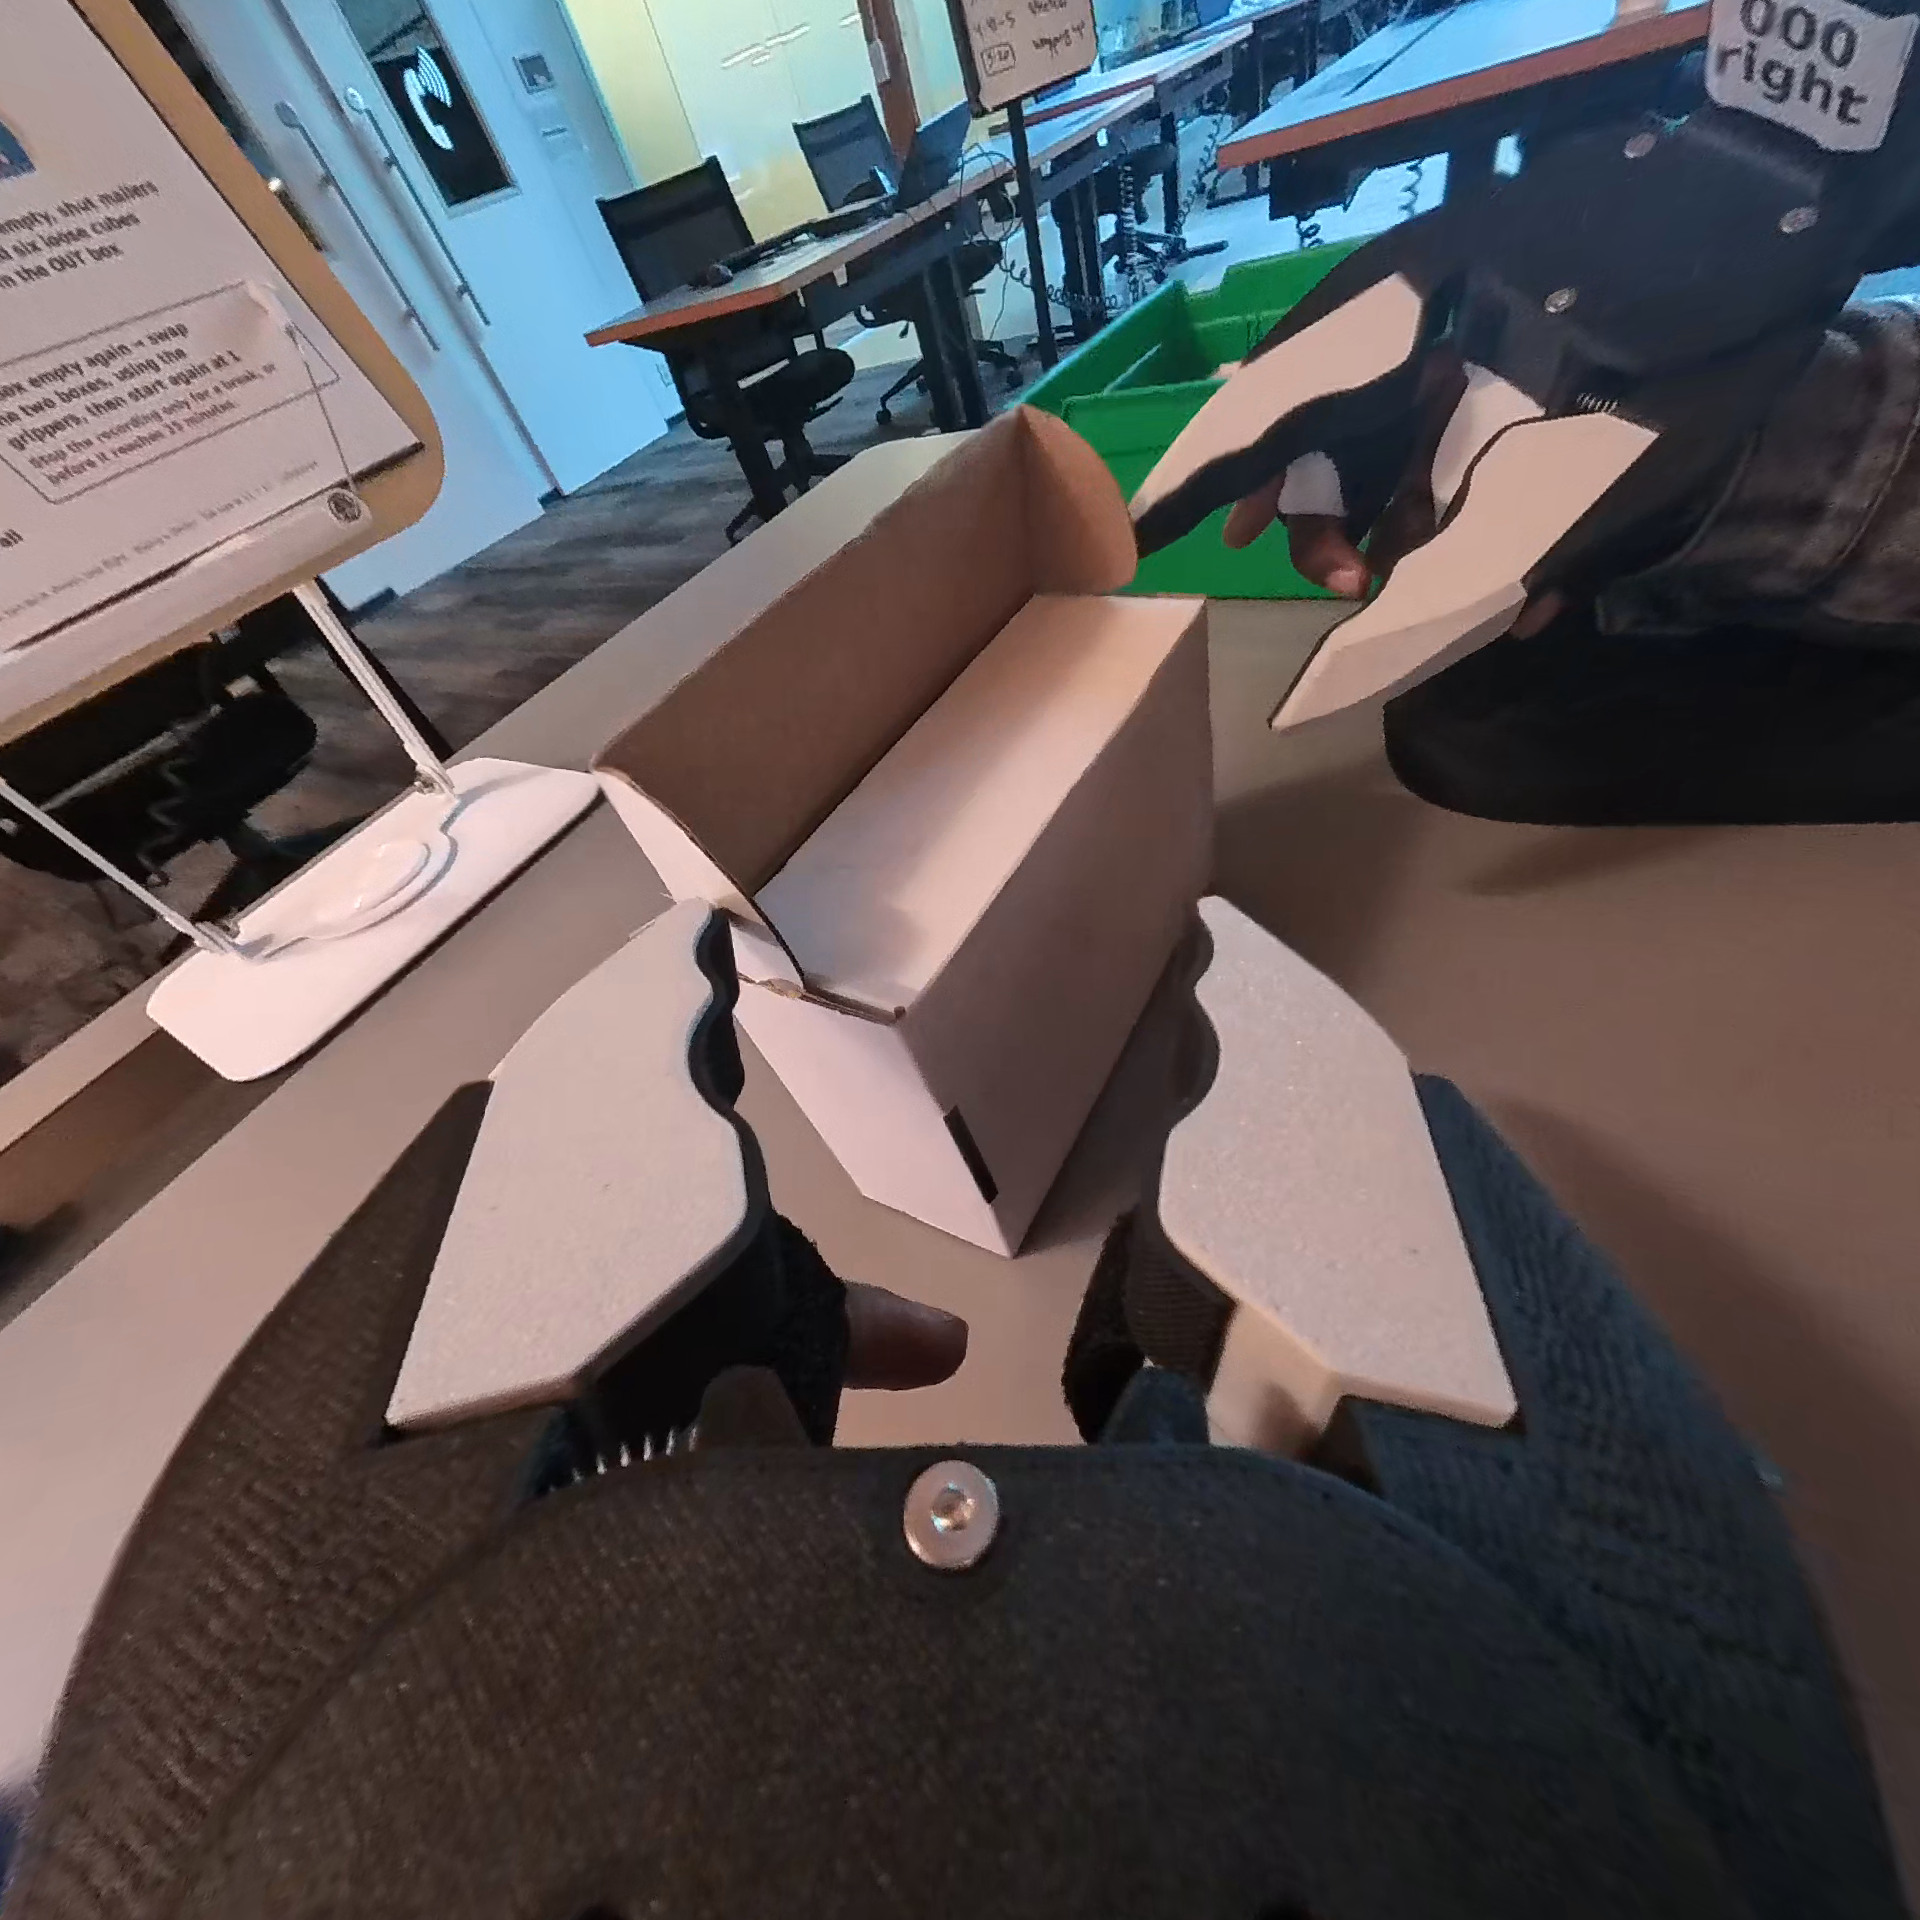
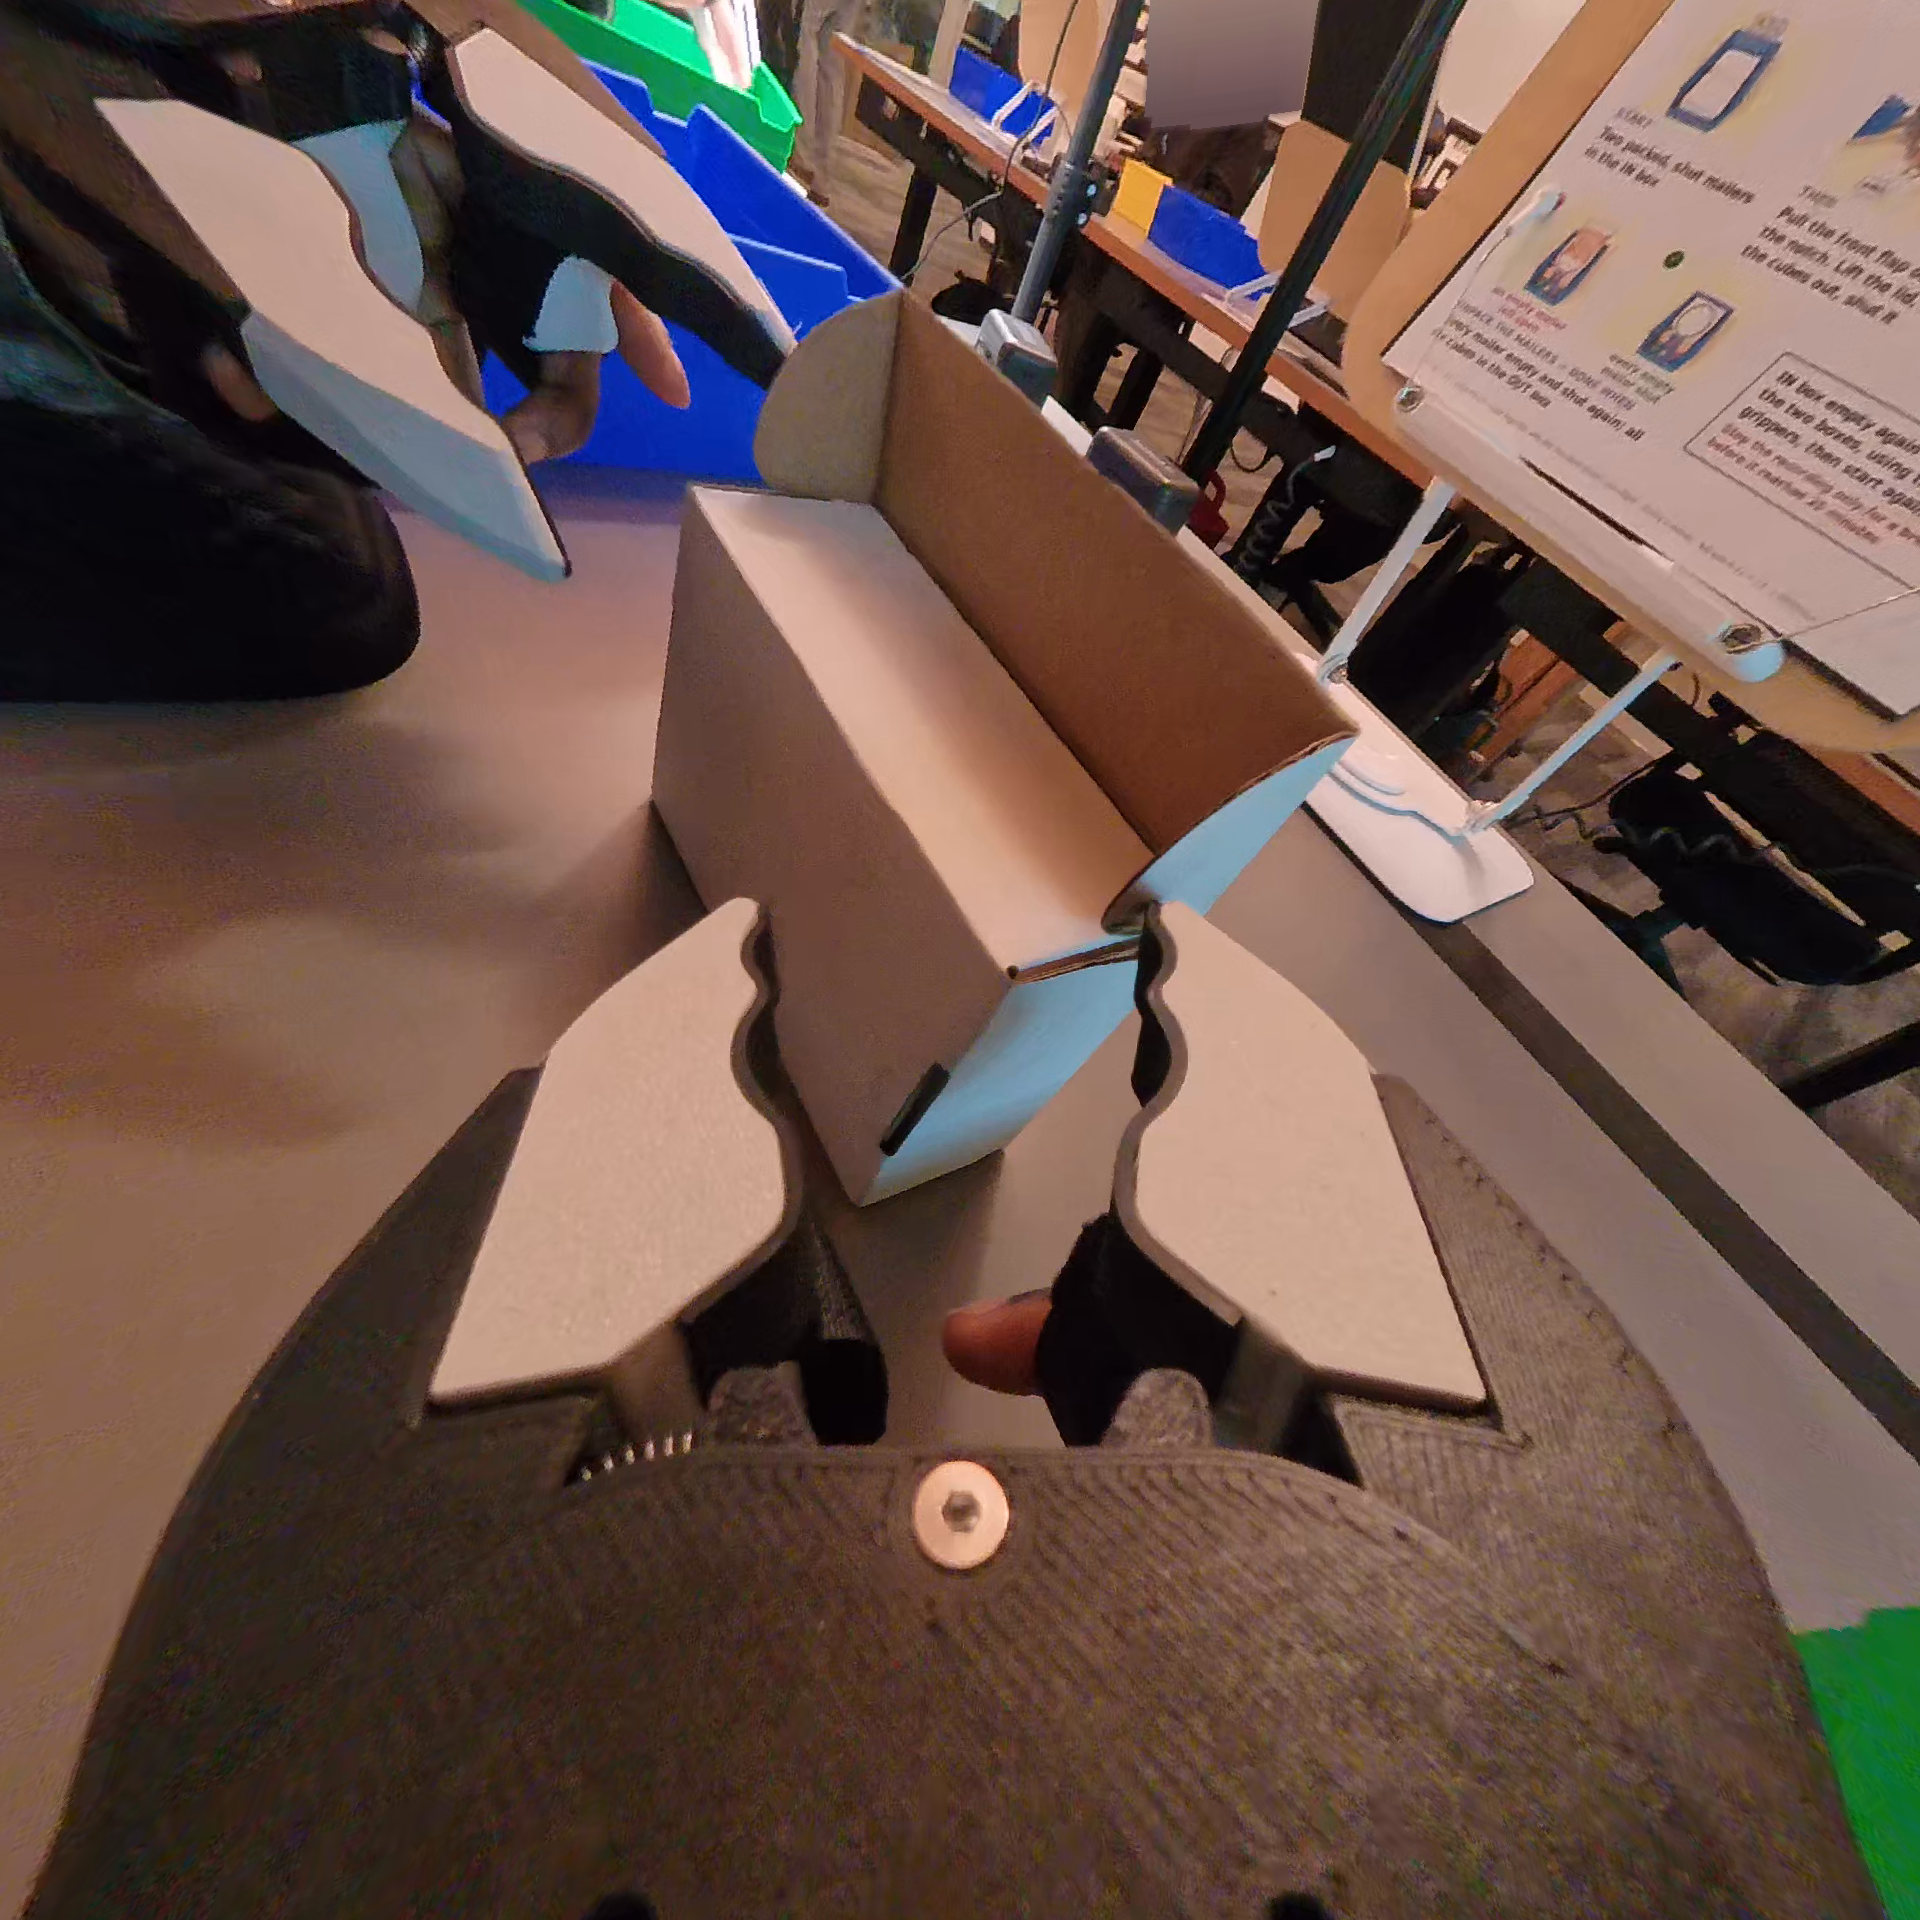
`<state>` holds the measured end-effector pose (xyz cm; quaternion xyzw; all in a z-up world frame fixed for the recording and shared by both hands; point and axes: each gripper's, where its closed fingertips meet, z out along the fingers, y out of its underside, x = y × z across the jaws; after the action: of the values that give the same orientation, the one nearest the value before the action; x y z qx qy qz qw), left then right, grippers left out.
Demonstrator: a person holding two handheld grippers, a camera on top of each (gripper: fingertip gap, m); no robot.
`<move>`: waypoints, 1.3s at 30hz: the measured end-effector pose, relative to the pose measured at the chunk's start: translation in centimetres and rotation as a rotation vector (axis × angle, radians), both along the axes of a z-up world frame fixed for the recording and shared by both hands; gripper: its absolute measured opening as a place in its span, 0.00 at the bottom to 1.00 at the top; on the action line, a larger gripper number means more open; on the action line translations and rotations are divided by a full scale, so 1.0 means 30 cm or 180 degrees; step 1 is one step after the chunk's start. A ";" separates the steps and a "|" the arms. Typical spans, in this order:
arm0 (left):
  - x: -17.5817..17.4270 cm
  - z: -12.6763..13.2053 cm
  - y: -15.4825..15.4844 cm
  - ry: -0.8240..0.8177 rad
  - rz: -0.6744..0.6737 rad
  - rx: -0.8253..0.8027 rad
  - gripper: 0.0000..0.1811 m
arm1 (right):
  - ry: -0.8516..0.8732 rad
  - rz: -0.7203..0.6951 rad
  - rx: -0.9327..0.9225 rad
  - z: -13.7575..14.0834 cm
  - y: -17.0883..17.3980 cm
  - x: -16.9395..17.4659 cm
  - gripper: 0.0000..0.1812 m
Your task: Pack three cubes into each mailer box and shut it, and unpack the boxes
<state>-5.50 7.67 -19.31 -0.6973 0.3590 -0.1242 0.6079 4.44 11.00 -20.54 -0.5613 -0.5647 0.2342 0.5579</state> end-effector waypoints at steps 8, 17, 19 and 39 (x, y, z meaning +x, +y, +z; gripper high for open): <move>0.027 0.026 -0.018 -0.0097 -0.0099 -0.0053 0.41 | -0.0055 -0.0044 0.0025 -0.008 0.006 0.001 0.36; -0.010 -0.078 0.004 0.0614 0.0120 0.0001 0.40 | -0.0163 -0.0020 0.0071 -0.024 0.003 0.007 0.34; -0.023 -0.070 0.006 0.0691 0.0136 0.0083 0.40 | -0.0210 -0.0005 0.0083 -0.021 0.001 0.016 0.35; -0.007 -0.023 -0.009 0.0678 -0.0176 0.0033 0.42 | -0.0660 0.0207 -0.0046 0.006 0.002 0.033 0.35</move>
<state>-5.70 7.40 -20.00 -0.6932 0.4413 -0.0642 0.5662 5.43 11.05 -20.36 -0.5679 -0.6356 0.1970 0.4844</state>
